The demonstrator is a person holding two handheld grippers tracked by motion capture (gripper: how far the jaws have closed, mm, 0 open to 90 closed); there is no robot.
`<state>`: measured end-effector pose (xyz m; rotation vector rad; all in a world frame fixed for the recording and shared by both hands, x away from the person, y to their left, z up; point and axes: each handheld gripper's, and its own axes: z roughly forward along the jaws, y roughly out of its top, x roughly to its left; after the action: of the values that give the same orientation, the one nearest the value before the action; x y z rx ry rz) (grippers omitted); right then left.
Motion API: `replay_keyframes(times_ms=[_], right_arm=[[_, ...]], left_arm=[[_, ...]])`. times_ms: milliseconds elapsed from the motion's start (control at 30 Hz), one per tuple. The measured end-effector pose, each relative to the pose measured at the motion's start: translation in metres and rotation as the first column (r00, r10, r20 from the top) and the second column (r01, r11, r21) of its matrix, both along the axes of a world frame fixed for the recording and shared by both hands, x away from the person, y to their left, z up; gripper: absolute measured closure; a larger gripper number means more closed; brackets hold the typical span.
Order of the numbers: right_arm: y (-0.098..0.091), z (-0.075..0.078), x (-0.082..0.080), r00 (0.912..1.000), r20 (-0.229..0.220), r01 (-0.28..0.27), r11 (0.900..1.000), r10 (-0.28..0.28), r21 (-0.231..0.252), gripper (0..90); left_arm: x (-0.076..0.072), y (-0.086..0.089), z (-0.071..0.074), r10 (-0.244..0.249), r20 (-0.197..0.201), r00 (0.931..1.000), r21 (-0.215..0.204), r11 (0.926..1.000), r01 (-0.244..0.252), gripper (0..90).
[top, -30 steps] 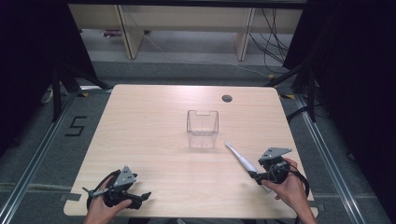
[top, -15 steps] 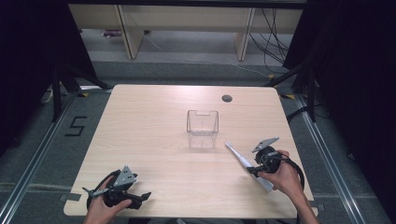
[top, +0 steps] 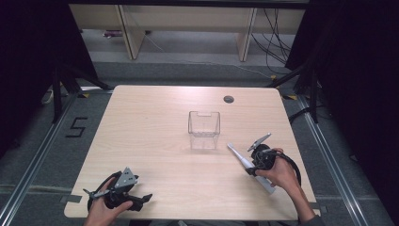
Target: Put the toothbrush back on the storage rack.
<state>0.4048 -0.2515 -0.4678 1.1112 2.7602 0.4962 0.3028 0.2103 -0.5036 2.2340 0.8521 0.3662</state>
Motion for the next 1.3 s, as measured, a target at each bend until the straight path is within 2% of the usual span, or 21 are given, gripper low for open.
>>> replay_keyframes(times_ms=[33, 67, 100, 133, 167, 200, 233, 267, 400, 433, 500, 767, 800, 867, 967, 1000, 1033, 1067, 1133, 1200, 1300], right_arm=[[0.000, 0.000, 0.000, 1.0000, 0.000, 0.000, 1.0000, 0.000, 0.000, 52.8], [0.002, 0.000, 0.000, 0.9991, -0.030, 0.031, 0.9995, -0.031, -0.008, 53.1], [0.000, -0.001, 0.004, 0.9998, -0.007, -0.017, 0.9998, 0.017, -0.010, 53.3], [0.002, 0.000, 0.004, 0.9994, -0.027, 0.020, 0.9996, -0.020, -0.018, 53.5], [0.002, 0.000, 0.004, 0.9994, -0.027, 0.020, 0.9996, -0.020, -0.018, 53.5], [0.002, -0.001, 0.006, 0.9998, -0.018, -0.006, 0.9998, 0.005, -0.021, 53.6], [0.004, -0.001, 0.008, 0.9989, -0.045, 0.007, 0.9994, -0.008, -0.033, 54.7], [0.004, -0.002, 0.010, 0.9989, -0.044, -0.014, 0.9993, 0.012, -0.036, 55.4], [0.008, -0.003, 0.014, 0.9971, -0.070, -0.034, 0.9979, 0.030, -0.056, 57.7], [0.009, -0.003, 0.014, 0.9967, -0.080, -0.021, 0.9981, 0.016, -0.058, 58.3], [0.010, -0.004, 0.016, 0.9955, -0.090, -0.038, 0.9962, 0.031, -0.078, 59.3], [0.014, -0.004, 0.020, 0.9905, -0.134, -0.046, 0.9926, 0.031, -0.113, 62.2], [0.014, -0.005, 0.021, 0.9890, -0.140, -0.064, 0.9913, 0.048, -0.115, 62.4], [0.016, -0.005, 0.022, 0.9860, -0.162, -0.061, 0.9893, 0.039, -0.132, 63.6], [0.017, -0.005, 0.024, 0.9834, -0.177, -0.065, 0.9890, 0.041, -0.133, 64.0], [0.017, -0.006, 0.028, 0.9830, -0.170, -0.092, 0.9867, 0.068, -0.134, 64.5], [0.017, -0.006, 0.028, 0.9830, -0.170, -0.092, 0.9867, 0.068, -0.134, 64.5], [0.019, -0.004, 0.027, 0.9785, -0.204, -0.057, 0.9881, 0.027, -0.143, 65.0], [0.019, -0.005, 0.030, 0.9787, -0.200, -0.079, 0.9852, 0.048, -0.152, 65.2], [0.021, -0.005, 0.031, 0.9768, -0.210, -0.081, 0.9824, 0.044, -0.169, 65.9], [0.022, -0.005, 0.031, 0.9755, -0.214, -0.088, 0.9798, 0.049, -0.179, 66.2]], left_arm=[[0.000, 0.000, 0.000, 0.000, 0.000, 1.0000, 0.000, 1.0000, 0.000, 14.9], [0.000, 0.000, 0.000, -0.003, 0.000, 1.0000, 0.003, 1.0000, 0.003, 14.9], [-0.001, 0.000, 0.000, 0.001, -0.001, 1.0000, -0.002, 1.0000, -0.001, 14.9], [0.000, 0.000, 0.001, 0.000, 0.001, 1.0000, -0.001, 1.0000, 0.000, 14.9], [0.000, 0.000, 0.001, 0.000, 0.001, 1.0000, -0.001, 1.0000, 0.000, 14.9], [0.000, 0.000, 0.001, 0.000, 0.002, 1.0000, 0.000, 1.0000, 0.000, 14.9], [-0.001, 0.000, 0.001, 0.002, -0.002, 1.0000, 0.006, 1.0000, -0.002, 14.9], [-0.001, 0.000, 0.001, 0.001, -0.003, 1.0000, 0.007, 1.0000, -0.001, 14.9], [-0.001, 0.000, 0.001, 0.001, -0.002, 1.0000, 0.006, 1.0000, -0.001, 14.9], [-0.001, 0.000, 0.001, 0.002, -0.003, 1.0000, 0.006, 1.0000, -0.002, 14.9], [-0.001, 0.000, 0.001, 0.001, -0.002, 1.0000, 0.007, 1.0000, -0.001, 14.9], [-0.001, 0.000, 0.001, -0.001, -0.002, 1.0000, 0.008, 1.0000, 0.001, 14.9], [-0.001, 0.000, 0.001, -0.001, -0.002, 1.0000, 0.008, 1.0000, 0.001, 14.9], [-0.001, 0.000, 0.001, 0.000, -0.001, 1.0000, 0.008, 1.0000, 0.000, 14.9], [-0.001, 0.000, 0.001, 0.000, -0.002, 1.0000, 0.008, 1.0000, 0.000, 14.9], [-0.001, 0.000, 0.001, 0.001, -0.002, 1.0000, 0.007, 1.0000, -0.001, 14.9], [0.000, 0.000, 0.001, 0.000, 0.011, 0.9999, 0.010, 0.9999, 0.000, 14.9], [0.001, 0.001, 0.002, -0.010, 0.017, 0.9998, 0.027, 0.9996, 0.009, 14.9], [0.001, 0.001, 0.001, -0.011, 0.022, 0.9997, 0.023, 0.9997, 0.010, 14.9], [-0.001, 0.000, 0.001, 0.001, -0.002, 1.0000, 0.006, 1.0000, -0.001, 14.9], [0.000, 0.000, 0.001, 0.001, 0.004, 1.0000, 0.006, 1.0000, -0.002, 14.9]])
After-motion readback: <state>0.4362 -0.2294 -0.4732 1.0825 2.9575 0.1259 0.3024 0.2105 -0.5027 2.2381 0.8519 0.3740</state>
